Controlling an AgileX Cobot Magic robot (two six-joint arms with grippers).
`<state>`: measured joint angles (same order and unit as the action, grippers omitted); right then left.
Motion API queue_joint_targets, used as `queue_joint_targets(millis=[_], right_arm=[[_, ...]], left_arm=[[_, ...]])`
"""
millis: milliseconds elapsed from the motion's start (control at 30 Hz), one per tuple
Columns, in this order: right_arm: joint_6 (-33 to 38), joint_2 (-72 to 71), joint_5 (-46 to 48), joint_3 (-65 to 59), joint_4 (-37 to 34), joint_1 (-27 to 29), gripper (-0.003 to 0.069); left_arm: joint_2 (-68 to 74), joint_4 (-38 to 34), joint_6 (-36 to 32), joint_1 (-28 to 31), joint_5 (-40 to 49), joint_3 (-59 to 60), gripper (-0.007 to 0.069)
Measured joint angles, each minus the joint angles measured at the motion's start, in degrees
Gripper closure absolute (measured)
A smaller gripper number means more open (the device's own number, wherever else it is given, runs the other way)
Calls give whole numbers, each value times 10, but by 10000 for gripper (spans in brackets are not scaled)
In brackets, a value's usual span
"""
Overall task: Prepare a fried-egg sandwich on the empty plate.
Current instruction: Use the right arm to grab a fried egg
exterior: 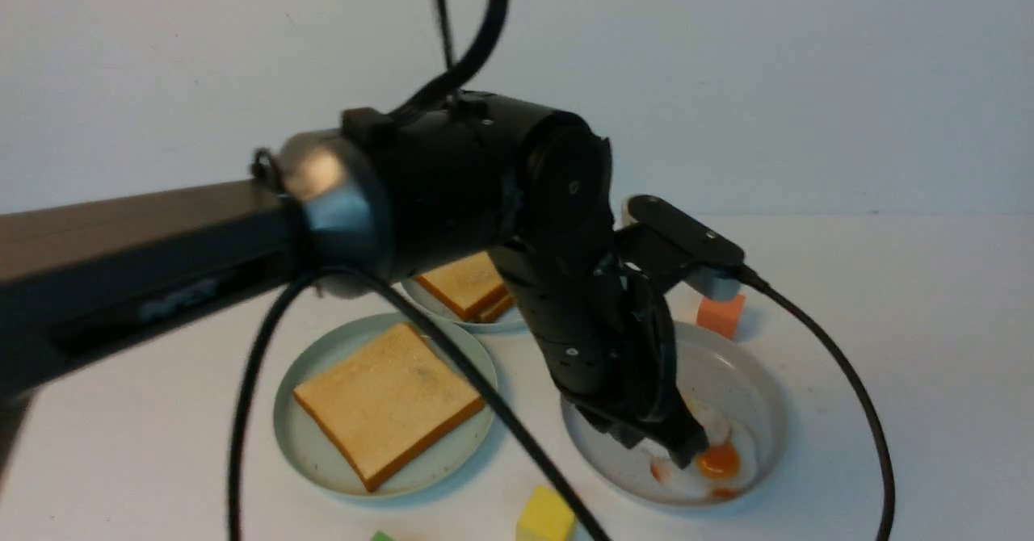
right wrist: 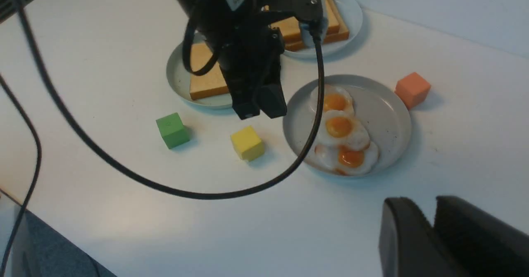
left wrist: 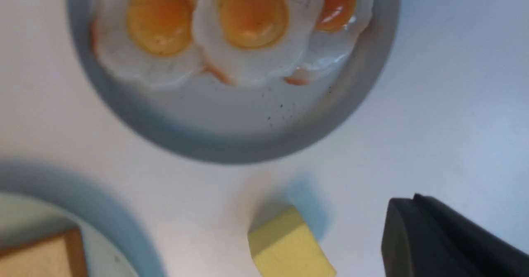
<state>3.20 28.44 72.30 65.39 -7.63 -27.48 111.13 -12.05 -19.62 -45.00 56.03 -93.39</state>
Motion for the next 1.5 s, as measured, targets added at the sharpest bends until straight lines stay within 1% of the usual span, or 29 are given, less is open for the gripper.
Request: queue_joint_targets(millis=[33, 67, 100, 133, 167, 200, 233, 267, 333, 467, 500, 567, 600, 767, 1000, 1100, 1167, 1300, 1333, 1367, 1400, 1433, 1467, 1500], right_arm=[[-1, -4, 3, 0, 1, 0, 519], [-1, -5, 4, 0, 1, 0, 519], [-1, -13, 5, 0, 2, 0, 519], [-1, -18, 5, 0, 2, 0, 519], [-1, -22, 5, 0, 2, 0, 519], [-1, -23, 5, 0, 2, 0, 519], [-1, -27, 5, 0, 2, 0, 519], [-1, -29, 5, 0, 2, 0, 519], [-3, -32, 5, 0, 2, 0, 519], [-11, -35, 5, 0, 2, 0, 519], [-12, -35, 5, 0, 2, 0, 517], [-14, -35, 5, 0, 2, 0, 514], [-14, -35, 5, 0, 2, 0, 512], [-14, -35, 5, 0, 2, 0, 509], [-15, -35, 5, 0, 5, 0, 504], [-15, -35, 5, 0, 5, 0, 503], [-15, -35, 5, 0, 5, 0, 503], [-15, -35, 5, 0, 5, 0, 503], [-15, -35, 5, 0, 5, 0, 503], [-15, -33, 5, 0, 5, 0, 503], [-15, -33, 5, 0, 5, 0, 503], [-18, -30, 5, 0, 5, 0, 503], [-18, -30, 5, 0, 5, 0, 503], [-28, -20, 5, 0, 9, 0, 503]], left_arm=[[17, -2, -35, 0, 9, -22, 626], [21, -2, -35, 0, 9, -22, 626], [47, -3, -99, 0, 17, -49, 597], [62, -3, -140, 0, 18, -64, 571], [79, -3, -189, 0, 18, -79, 523], [81, -3, -196, 0, 18, -81, 515], [93, -3, -247, 0, 15, -88, 456], [99, -2, -273, 0, 10, -89, 427], [112, 5, -323, 0, -3, -90, 314], [130, 19, -362, 0, -28, -90, 145], [132, 21, -363, 0, -33, -90, 132], [141, 34, -368, 0, -52, -90, 74], [144, 41, -368, 0, -58, -91, 65], [160, 86, -370, 0, -75, -92, 55], [163, 95, -377, 1, -85, -92, 54], [163, 94, -378, 1, -86, -92, 70], [163, 93, -369, 1, -86, -92, 102], [161, 92, -352, 1, -86, -92, 202], [161, 92, -352, 1, -85, -92, 211], [160, 92, -348, 1, -81, -92, 239], [160, 92, -348, 1, -80, -92, 243], [154, 92, -334, 1, -64, -92, 274], [154, 92, -332, 1, -64, -92, 274], [142, 92, -299, 1, -41, -92, 328]])
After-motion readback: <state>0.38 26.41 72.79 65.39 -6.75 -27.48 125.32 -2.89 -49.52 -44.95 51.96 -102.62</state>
